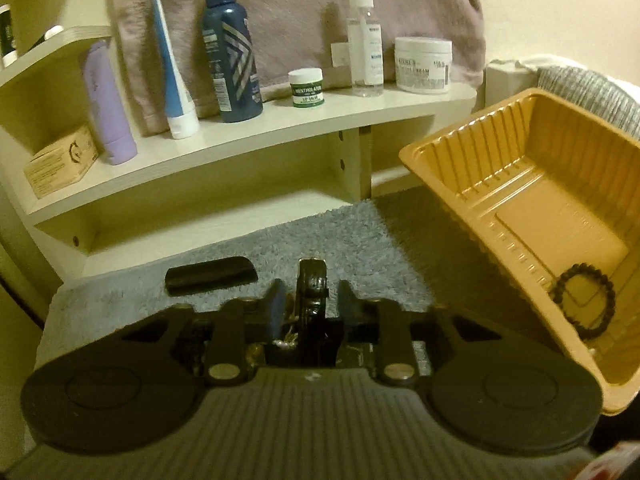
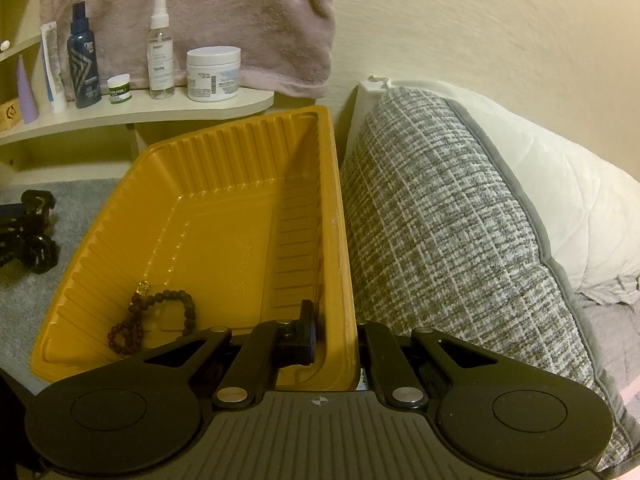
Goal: Organize jewelry
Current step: 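Grasp the black wristwatch by its strap with the left tool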
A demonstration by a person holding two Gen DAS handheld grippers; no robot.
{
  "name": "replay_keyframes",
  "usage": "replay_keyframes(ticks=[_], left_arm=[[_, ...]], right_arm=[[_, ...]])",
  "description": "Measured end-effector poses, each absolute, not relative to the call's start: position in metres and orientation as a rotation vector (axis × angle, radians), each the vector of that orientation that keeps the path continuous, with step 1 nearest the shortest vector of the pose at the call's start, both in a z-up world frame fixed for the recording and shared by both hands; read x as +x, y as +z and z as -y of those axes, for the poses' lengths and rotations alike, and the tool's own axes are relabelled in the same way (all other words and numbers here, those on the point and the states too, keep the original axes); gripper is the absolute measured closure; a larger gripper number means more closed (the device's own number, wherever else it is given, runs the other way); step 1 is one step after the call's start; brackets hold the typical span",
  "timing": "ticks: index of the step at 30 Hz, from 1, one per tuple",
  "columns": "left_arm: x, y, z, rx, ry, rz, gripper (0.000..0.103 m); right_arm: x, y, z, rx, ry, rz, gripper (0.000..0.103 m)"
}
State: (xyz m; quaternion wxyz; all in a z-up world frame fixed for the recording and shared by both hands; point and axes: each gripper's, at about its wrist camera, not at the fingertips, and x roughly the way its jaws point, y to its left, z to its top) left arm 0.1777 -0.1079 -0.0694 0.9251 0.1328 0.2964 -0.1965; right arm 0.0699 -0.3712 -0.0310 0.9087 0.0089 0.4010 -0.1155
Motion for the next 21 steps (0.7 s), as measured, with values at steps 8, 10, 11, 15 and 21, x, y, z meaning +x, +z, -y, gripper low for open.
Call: replay_keyframes(ticks=[8,10,11,15,21], left_arm=[[0.178,-0.061,0.103,0.240,-0.422,-0.593,0.089],[0.178,-0.054,0.101,0.224,-0.431,-0.578,0.089],[0.178,-0.051,0.100,0.215,-0.434,-0.572,0.089],[0.174,-0.039,0.101,0.234,-0.434,-0.518,0.089],[0.170,-0.019,0.103,0.224,-0.445,-0.468,0.089]], right_arm=[[0.070,-0.032,0.372,0.015,-0.238,-0.827,0.097],[0.070,-0.032,0.372,0.014,-0.237,-0.827,0.097],[0.070,-0.032,0.372,0.014,-0.237,-0.827,0.097],[0.071,-0.032,0.371,0.016,-0.240,-0.824,0.097],[0.070,-0.032,0.370,0.012,-0.239,-0.822,0.097]])
